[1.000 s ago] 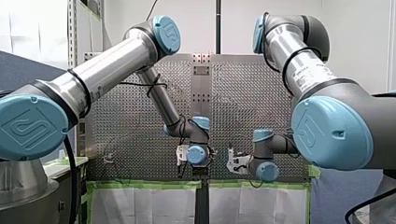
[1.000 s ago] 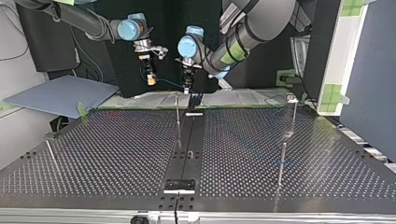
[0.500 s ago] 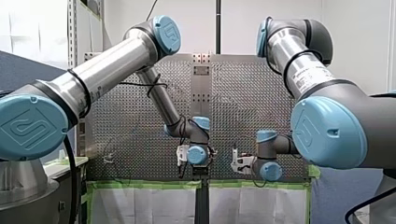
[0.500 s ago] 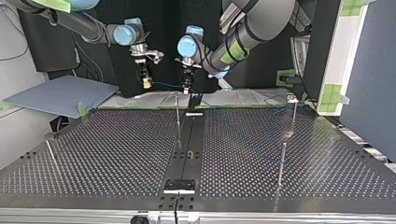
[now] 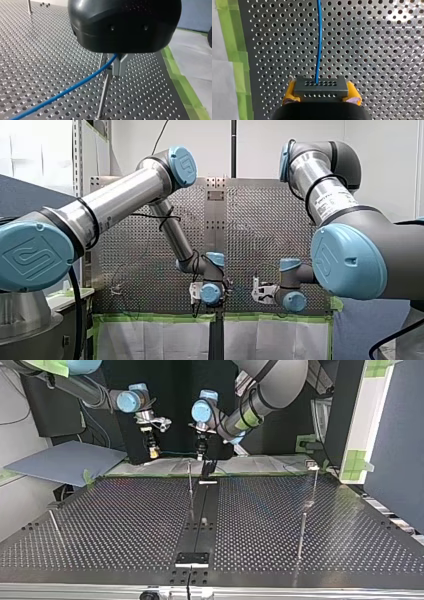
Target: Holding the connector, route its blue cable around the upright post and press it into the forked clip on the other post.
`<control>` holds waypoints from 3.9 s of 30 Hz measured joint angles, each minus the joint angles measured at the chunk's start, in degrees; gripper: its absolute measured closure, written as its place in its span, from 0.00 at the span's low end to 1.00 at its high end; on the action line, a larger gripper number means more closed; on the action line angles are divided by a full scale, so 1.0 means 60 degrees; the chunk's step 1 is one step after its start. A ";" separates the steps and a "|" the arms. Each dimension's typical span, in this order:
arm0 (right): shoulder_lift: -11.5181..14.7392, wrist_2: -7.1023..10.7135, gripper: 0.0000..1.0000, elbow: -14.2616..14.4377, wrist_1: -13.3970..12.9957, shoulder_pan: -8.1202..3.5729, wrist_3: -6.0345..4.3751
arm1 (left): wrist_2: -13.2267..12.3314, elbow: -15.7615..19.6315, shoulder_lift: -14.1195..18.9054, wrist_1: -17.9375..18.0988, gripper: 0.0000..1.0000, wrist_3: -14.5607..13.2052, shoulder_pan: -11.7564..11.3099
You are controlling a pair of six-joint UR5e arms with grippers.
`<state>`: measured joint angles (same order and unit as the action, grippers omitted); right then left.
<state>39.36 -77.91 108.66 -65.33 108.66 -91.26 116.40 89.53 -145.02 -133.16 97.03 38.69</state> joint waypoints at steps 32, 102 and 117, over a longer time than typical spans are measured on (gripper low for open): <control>-0.0017 0.0253 1.00 -0.0466 0.0505 -0.0477 -0.0060 | 0.0040 -0.0323 -0.0005 -0.0471 1.00 -0.0087 -0.0423; -0.0034 0.0269 1.00 -0.1123 0.1117 -0.0846 -0.0130 | -0.1674 -0.1800 -0.0417 -0.2136 0.26 0.0032 -0.1010; -0.0047 0.0270 1.00 -0.1125 0.1153 -0.0844 -0.0109 | -0.1673 -0.1797 -0.0291 -0.2884 0.02 -0.0184 -0.0944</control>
<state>39.08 -76.29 101.91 -58.41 103.59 -91.91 106.37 78.75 -146.76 -150.46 95.92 33.03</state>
